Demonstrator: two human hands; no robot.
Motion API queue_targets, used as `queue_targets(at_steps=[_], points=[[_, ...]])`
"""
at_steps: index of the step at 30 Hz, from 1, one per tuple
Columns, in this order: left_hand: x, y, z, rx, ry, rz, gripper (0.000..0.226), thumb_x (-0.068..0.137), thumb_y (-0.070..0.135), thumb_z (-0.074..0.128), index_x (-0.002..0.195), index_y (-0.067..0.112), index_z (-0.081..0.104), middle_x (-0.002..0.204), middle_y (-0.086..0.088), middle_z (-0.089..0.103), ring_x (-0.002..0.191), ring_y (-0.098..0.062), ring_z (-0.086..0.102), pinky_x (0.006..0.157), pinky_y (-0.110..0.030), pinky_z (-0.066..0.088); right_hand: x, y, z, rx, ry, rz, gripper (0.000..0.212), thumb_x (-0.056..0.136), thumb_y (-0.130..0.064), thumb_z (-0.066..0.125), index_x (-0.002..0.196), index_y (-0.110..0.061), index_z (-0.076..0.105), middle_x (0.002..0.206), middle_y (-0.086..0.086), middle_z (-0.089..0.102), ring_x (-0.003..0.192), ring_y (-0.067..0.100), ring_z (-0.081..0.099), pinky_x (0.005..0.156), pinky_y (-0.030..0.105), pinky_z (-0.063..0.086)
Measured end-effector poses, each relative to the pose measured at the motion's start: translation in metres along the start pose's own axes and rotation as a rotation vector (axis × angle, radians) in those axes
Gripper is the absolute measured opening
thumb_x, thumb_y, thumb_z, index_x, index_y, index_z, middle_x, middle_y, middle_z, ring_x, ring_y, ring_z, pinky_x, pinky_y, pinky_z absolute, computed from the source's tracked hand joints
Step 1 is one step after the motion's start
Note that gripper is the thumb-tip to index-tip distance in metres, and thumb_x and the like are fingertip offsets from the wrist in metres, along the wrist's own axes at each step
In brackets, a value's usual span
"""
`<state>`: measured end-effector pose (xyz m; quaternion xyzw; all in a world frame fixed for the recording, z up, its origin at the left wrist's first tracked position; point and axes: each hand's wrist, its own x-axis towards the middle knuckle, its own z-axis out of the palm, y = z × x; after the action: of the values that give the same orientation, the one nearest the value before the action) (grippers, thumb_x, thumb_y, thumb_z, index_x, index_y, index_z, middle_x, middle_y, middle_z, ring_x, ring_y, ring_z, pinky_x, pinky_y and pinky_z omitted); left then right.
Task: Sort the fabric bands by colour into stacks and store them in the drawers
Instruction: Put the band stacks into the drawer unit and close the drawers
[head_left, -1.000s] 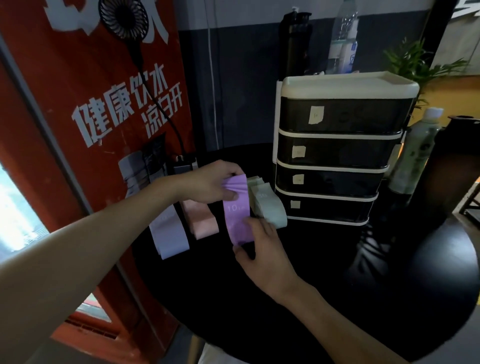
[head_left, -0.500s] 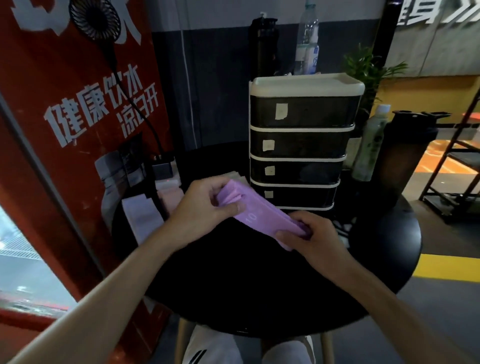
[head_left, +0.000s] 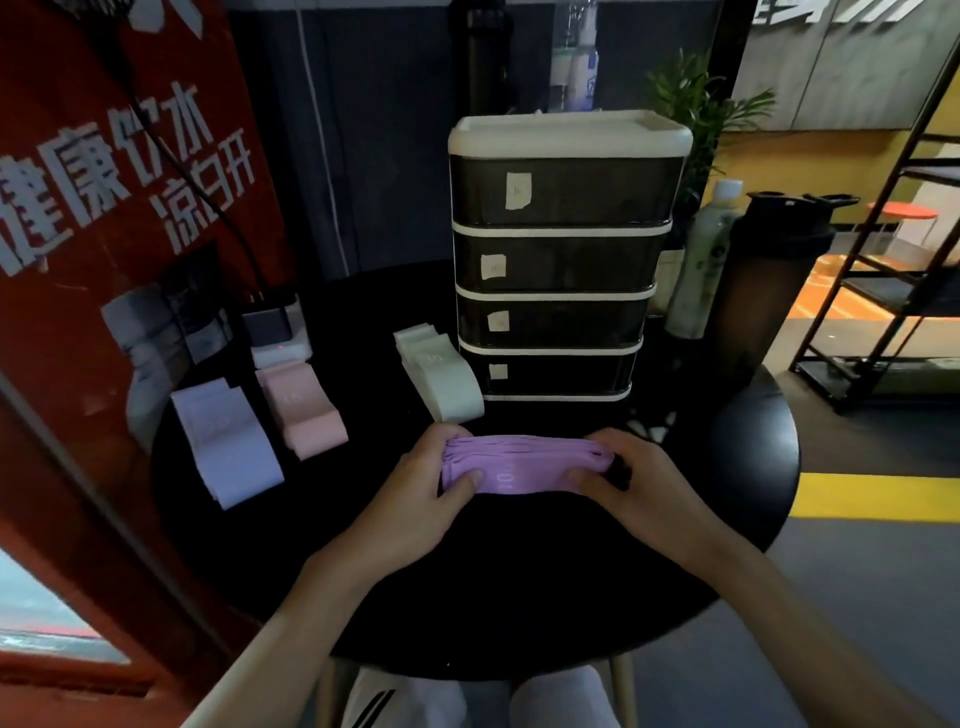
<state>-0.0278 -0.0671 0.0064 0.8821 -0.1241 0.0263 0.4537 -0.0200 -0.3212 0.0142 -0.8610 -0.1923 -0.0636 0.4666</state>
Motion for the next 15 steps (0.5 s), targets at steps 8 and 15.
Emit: queue_targets(at_steps=[8, 15], points=[[-0.002, 0.003, -0.001, -0.059, 0.198, 0.031, 0.021, 0.088, 0.013, 0.072, 0.099, 0.028, 0.062, 0.095, 0.013, 0.067, 0.091, 0.000, 0.061, 0.077, -0.008, 0.041, -0.001, 0.006, -0.001, -0.011, 0.018, 0.009, 0.017, 0.086, -0.021, 0.071, 0.095, -0.035, 0.066, 0.095, -0.018, 0.067, 0.092, 0.003, 0.062, 0.078, 0.013, 0.045], [-0.001, 0.000, -0.005, -0.048, 0.129, 0.018, 0.029, 0.086, 0.014, 0.074, 0.104, 0.035, 0.064, 0.100, 0.021, 0.069, 0.098, 0.006, 0.061, 0.083, -0.007, 0.040, -0.001, 0.007, -0.001, -0.067, 0.028, 0.021, 0.019, 0.086, -0.022, 0.070, 0.096, -0.036, 0.064, 0.094, -0.021, 0.066, 0.092, 0.001, 0.061, 0.077, 0.011, 0.044]])
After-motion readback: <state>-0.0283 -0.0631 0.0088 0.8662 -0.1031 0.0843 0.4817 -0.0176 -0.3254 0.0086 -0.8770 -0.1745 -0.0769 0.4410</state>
